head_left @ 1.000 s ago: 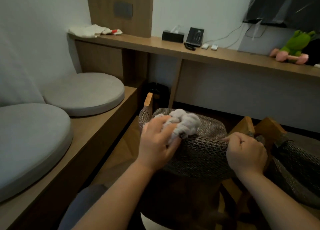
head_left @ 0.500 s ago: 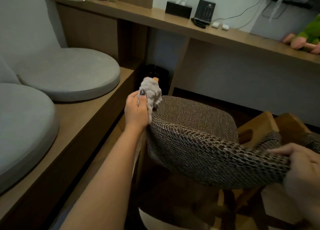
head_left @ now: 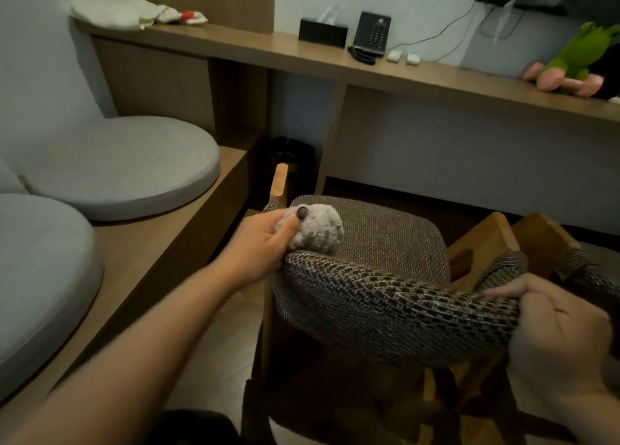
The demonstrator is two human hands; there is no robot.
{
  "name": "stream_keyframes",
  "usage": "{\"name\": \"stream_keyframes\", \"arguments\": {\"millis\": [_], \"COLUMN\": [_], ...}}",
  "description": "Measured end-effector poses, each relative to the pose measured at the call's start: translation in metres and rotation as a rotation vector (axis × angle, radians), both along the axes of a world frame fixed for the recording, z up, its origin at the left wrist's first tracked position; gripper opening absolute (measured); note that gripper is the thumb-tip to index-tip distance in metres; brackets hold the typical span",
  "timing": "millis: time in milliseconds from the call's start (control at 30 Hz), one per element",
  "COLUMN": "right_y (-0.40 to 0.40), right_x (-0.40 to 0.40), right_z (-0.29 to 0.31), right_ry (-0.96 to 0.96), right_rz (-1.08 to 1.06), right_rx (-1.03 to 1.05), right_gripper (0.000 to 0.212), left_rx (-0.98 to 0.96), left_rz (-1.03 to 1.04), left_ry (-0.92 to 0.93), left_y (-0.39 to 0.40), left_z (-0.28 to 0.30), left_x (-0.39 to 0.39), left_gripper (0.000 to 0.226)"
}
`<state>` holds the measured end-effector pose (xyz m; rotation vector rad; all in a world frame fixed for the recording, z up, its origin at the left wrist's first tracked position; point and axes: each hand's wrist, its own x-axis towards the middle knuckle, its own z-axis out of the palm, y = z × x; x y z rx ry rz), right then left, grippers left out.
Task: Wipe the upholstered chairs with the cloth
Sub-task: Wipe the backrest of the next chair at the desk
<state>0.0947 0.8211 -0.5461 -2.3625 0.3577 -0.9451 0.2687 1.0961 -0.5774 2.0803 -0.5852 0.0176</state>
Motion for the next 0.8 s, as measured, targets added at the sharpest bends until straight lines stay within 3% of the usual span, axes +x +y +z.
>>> {"name": "stream_keyframes", "arguments": {"millis": [67,200,333,600,800], "right_y": [0.001,-0.002,-0.003,-0.003,-0.003], "right_x": [0.005,0.006,0.007,0.006,0.005], "right_z": [0.001,0.001,0.003,0.000,0.000], "right_ry": [0.002,-0.047,-0.105,-0.134,-0.062], "right_rz": [0.008,0.023,0.014,-0.001,-0.078], "right_rx": [-0.019,-0.076,-0.089,-0.119,-0.150], "right_gripper": [0.039,0.038,0.041,0.046,0.047], "left_rx": [0.057,0.127,0.154,-0.429,-0.537], "left_rz": [0.093,0.551,0.330,0.264,0.305], "left_ry": [-0.056,-0.100,0.132,0.363,0.241], "left_y": [0.010,0.019,-0.007,0.000,-0.035], "left_z": [0.010,0.019,-0.018,0.008,0.044], "left_x": [0.018,0.068,0.057,-0.052,-0.122], "left_gripper": [0.029,0.035,0.033,0.035,0.028]}}
